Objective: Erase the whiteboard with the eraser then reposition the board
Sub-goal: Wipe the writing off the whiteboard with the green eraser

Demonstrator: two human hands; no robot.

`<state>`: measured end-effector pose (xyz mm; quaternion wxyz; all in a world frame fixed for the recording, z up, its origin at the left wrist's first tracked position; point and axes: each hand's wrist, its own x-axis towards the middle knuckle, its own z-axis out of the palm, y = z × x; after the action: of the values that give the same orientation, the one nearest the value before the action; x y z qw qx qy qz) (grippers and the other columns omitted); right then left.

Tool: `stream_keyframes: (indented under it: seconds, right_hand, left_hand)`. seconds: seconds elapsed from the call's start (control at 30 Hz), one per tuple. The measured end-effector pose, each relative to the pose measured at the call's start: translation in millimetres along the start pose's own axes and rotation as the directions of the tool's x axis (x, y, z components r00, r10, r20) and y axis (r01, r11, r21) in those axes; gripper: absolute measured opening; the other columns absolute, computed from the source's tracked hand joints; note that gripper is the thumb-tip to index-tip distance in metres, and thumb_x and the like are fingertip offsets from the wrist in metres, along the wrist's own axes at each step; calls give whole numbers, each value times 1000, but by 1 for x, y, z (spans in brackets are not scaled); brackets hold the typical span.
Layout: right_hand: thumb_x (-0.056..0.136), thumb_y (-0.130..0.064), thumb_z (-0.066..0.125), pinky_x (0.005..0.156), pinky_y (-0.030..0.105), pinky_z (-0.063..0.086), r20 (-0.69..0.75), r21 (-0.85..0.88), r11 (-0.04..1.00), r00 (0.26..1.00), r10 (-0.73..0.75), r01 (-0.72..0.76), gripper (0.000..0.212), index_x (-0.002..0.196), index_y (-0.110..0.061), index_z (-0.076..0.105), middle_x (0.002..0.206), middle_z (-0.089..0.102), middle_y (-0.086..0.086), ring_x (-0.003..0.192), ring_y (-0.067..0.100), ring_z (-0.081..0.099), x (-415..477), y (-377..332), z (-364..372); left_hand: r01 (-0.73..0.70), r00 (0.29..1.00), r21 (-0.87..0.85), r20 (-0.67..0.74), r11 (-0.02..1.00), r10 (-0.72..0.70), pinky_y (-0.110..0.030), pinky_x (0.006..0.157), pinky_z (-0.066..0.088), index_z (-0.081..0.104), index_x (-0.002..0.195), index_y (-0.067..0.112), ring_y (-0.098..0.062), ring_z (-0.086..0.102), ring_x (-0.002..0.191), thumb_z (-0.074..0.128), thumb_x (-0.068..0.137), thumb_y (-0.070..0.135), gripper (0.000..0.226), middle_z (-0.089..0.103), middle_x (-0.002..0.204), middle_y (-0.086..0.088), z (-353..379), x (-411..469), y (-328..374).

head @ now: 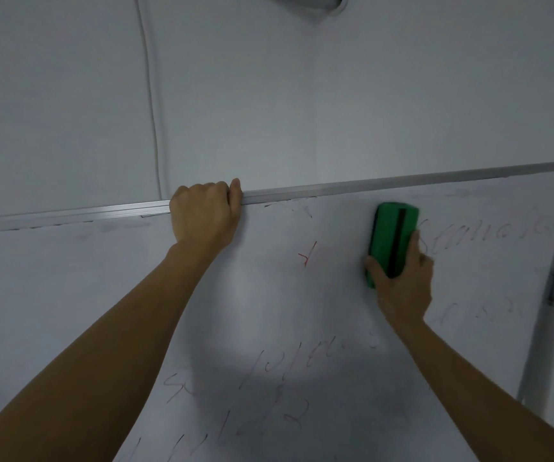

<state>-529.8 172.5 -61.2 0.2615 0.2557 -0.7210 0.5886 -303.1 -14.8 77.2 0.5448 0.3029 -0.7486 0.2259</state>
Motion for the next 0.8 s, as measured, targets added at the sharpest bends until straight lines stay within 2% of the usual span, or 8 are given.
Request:
stream_keyframes:
  seconds: [0.1,0.23,0.33,0.47,0.53,0.6,0.73,0.8]
  right_hand:
    - [73,-34,81,79,34,54,150,-118,924,927,-345,363,98,151,-19,24,126,44,19,98,24,53,-68,4,22]
    - [63,-34,84,73,40,59,401,-146,582,586,-704,800,100,146,-26,30,120,46,13,100,26,52,-92,24,23]
    - [64,-29,86,75,37,56,235,-211,700,730,-642,683,93,143,-24,36,121,48,17,99,30,55,-42,2,6]
    - [79,-47,73,82,34,42,-3,-23,997,998,-67,67,98,153,-28,11,127,40,13,110,28,47,2,-21,-2]
    - [79,-45,73,83,33,44,35,-48,996,997,-68,70,99,154,-25,11,128,40,15,108,29,49,-22,-31,7]
    - [73,-36,80,80,31,50,154,-132,924,928,-338,359,97,151,-22,23,126,45,19,102,28,54,-71,-27,24]
    - [64,-33,84,74,38,58,433,-127,596,585,-686,793,95,144,-27,34,120,47,12,99,26,52,-104,1,27]
    - [62,-29,86,74,38,58,357,-188,598,621,-697,779,91,140,-27,39,120,50,15,98,29,55,-76,-2,17]
  left_hand:
    - [-9,1000,1,-1,1000,9,-32,58,24,43,51,12,-26,35,44,31,97,34,53,39,47,-2,1,-1,-2]
    - [-19,1000,-8,-23,1000,19,-32,56,25,43,51,12,-26,34,43,32,97,33,52,38,46,-2,-1,-1,-10]
    - [-34,999,-21,-41,999,33,-31,56,26,41,50,12,-26,33,42,32,96,33,51,40,45,-3,-2,-2,-11]
    - [-36,998,-30,-52,999,34,-31,55,28,38,49,13,-25,31,41,33,96,32,51,37,44,-2,-3,-1,-4]
    - [-31,998,-28,-58,999,30,-30,56,27,38,49,13,-24,30,41,33,96,33,51,35,44,-1,-2,-1,-1]
    - [-33,998,-28,-61,999,31,-30,56,27,37,49,13,-23,29,41,35,95,32,50,34,45,-1,-1,-1,-4]
    - [-48,997,-23,-61,999,47,-30,55,24,37,49,14,-22,28,40,36,96,31,50,33,44,0,-2,-2,-10]
    - [-51,997,-28,-55,998,49,-30,56,25,37,50,13,-23,28,41,36,96,31,50,34,45,-1,-5,-2,-11]
